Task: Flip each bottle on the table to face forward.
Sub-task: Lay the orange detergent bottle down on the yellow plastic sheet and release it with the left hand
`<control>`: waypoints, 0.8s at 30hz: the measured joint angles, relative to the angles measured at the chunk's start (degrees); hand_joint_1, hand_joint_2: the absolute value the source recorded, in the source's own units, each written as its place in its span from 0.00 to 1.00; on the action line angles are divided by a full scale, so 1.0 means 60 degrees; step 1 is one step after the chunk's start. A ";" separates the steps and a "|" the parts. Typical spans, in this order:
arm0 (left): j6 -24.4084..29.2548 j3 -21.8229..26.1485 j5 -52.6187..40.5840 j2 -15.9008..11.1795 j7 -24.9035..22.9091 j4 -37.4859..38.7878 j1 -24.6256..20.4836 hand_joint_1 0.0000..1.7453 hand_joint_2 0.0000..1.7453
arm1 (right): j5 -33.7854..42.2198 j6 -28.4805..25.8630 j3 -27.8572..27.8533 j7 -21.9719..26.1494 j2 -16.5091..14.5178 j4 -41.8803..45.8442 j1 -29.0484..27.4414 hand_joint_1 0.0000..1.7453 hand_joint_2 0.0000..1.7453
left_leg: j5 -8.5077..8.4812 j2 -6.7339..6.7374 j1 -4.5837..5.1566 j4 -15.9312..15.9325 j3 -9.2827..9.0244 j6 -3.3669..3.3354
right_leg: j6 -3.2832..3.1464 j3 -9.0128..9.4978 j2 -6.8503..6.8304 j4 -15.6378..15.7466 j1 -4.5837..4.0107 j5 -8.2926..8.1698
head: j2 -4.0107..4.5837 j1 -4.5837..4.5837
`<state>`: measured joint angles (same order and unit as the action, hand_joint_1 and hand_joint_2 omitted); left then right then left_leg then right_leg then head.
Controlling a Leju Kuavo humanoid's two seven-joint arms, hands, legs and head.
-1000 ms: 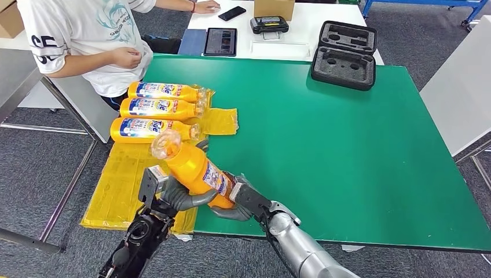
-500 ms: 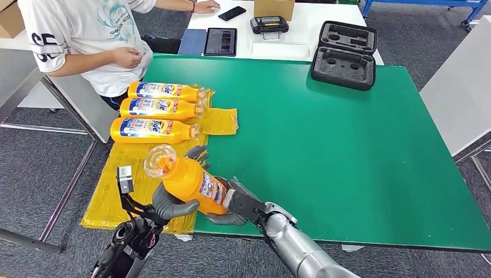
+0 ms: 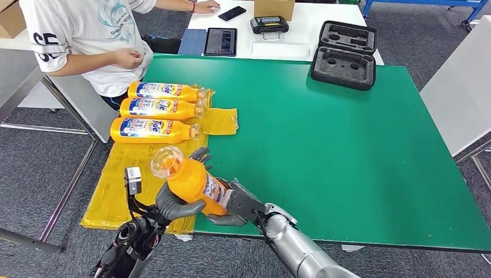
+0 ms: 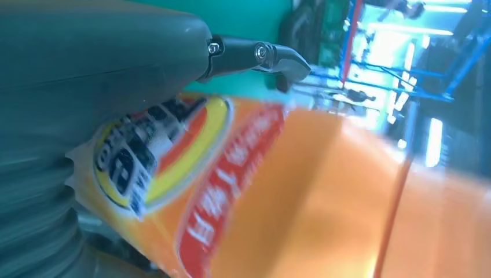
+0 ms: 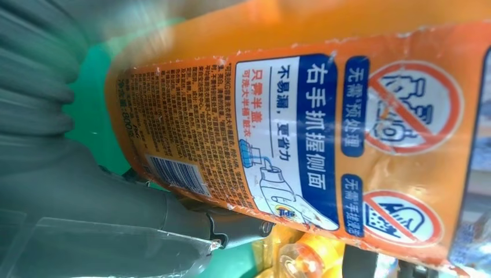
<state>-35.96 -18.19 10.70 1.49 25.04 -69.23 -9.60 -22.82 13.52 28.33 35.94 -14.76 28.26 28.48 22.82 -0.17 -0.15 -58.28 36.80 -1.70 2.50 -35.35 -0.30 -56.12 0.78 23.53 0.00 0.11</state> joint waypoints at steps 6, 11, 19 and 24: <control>0.0604 -0.0173 -0.0541 0.0001 0.0129 0.0019 -0.0120 1.00 1.00 | 0.0011 -0.0001 0.0012 -0.0078 0.0002 -0.0061 0.0034 1.00 1.00 | 0.0000 0.0000 0.0001 0.0000 0.0001 0.0000 | 0.0001 0.0001 0.0001 0.0000 0.0001 -0.0001 | 0.0000 0.0001; 0.0610 -0.0182 -0.0459 0.0003 0.0234 0.0102 -0.0160 1.00 1.00 | 0.0011 0.0005 0.0019 -0.0085 0.0002 -0.0101 0.0049 1.00 1.00 | 0.0000 0.0001 0.0001 0.0000 0.0000 0.0000 | 0.0000 -0.0001 0.0001 0.0000 0.0000 -0.0001 | 0.0000 -0.0001; 0.0345 -0.0163 -0.0083 0.0004 0.0314 0.0212 -0.0259 1.00 1.00 | -0.0036 -0.0147 0.0041 -0.0076 0.0002 -0.0108 0.0089 0.00 0.50 | 0.0000 0.0002 0.0000 0.0000 0.0001 0.0000 | 0.0000 -0.0002 0.0002 0.0000 0.0000 -0.0001 | 0.0000 0.0000; 0.0105 -0.0142 0.0194 0.0007 0.0288 0.0218 -0.0263 1.00 1.00 | -0.0077 -0.0692 0.0080 -0.0019 -0.0004 -0.0090 0.0096 0.00 0.00 | 0.0000 0.0001 0.0001 0.0000 0.0001 0.0000 | 0.0000 -0.0001 0.0001 -0.0001 0.0001 -0.0001 | 0.0000 0.0001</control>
<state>-35.33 -19.04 11.86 1.53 26.76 -67.93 -11.18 -23.28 9.37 28.81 35.83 -14.79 27.71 29.05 22.82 -0.17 -0.14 -58.28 36.80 -1.70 2.51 -35.35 -0.29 -56.12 0.78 23.53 0.00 0.11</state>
